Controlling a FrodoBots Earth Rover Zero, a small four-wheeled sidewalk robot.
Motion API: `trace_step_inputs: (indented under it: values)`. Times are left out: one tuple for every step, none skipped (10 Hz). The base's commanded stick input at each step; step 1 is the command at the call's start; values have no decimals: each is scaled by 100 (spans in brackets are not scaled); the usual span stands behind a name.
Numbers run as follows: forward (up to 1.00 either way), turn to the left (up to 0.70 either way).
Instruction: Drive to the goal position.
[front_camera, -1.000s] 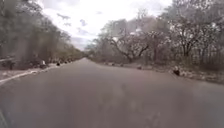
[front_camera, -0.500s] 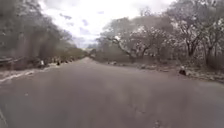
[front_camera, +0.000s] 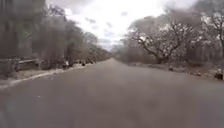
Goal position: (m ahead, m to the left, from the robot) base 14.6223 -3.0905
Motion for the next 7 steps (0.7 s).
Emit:
trace_step_inputs:
  values:
    - [70,27]
    - [70,27]
    - [70,27]
    - [0,0]
    - [0,0]
    - [0,0]
    - [70,-8]
